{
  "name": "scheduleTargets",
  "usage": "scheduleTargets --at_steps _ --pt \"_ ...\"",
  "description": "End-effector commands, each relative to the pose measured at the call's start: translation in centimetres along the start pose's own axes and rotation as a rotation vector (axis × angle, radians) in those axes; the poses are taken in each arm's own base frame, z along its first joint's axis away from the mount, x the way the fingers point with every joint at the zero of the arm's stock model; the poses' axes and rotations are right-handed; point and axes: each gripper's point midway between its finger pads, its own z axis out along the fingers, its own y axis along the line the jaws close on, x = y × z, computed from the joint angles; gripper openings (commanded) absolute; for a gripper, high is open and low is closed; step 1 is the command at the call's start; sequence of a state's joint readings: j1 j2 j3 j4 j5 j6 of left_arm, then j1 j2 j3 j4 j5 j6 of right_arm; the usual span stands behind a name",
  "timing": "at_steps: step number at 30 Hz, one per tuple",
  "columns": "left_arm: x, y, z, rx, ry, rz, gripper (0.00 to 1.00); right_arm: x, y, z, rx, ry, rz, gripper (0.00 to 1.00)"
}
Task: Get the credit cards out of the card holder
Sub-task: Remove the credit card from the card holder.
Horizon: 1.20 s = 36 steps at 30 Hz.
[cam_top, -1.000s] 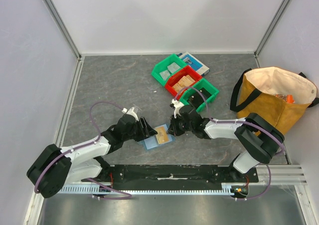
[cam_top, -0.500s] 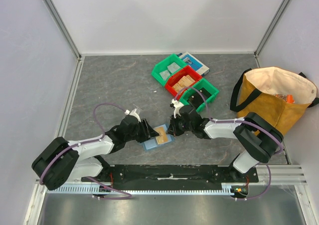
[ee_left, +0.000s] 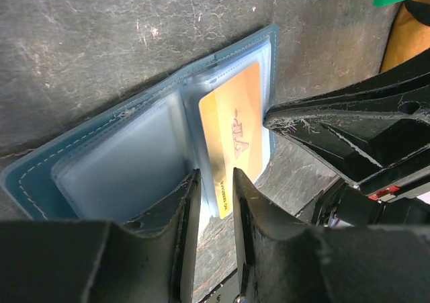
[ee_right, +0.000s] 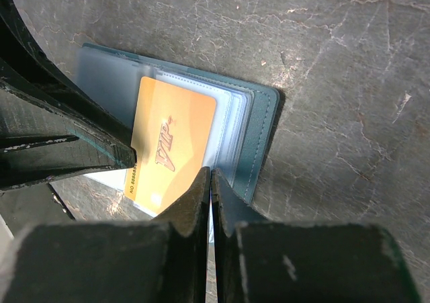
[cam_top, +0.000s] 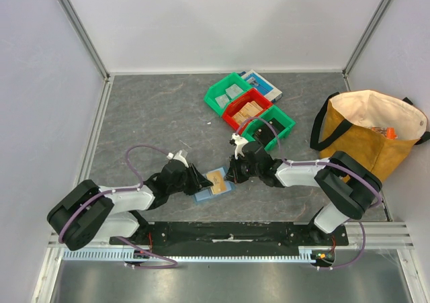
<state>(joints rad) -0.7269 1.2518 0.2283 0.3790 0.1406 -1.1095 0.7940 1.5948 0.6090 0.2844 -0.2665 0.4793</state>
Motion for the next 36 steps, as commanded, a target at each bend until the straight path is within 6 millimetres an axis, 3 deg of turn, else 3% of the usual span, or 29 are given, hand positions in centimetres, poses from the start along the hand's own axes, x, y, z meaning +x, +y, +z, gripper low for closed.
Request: scheduleTargets --at_steps 1,8,16,24,29,36 --pt "-0.1 -0.2 0.1 0.018 -0.021 -0.034 0.32 1.6 -1.1 0.0 0.028 0.046 0.012 0.08" --pt "0.2 -0.3 0.5 0.034 -0.003 -0.042 0.28 1.7 -1.1 0.0 0.027 0.048 0.015 0.07" --pt "-0.1 -0.4 -0.3 0.055 -0.035 -0.064 0.02 1.9 -1.3 0.0 0.034 0.055 0.021 0.07" --pt "0.1 0.0 -1.1 0.049 -0.044 -0.078 0.02 1.8 -1.5 0.1 0.041 0.058 0.025 0.07" --pt "0.3 0.8 -1.3 0.023 -0.041 -0.079 0.02 0.6 -0.7 -0.4 0.025 0.026 0.015 0.07" --pt "0.1 0.4 -0.9 0.018 -0.037 -0.067 0.02 -2.7 3.0 -1.5 -0.114 -0.064 0.001 0.09"
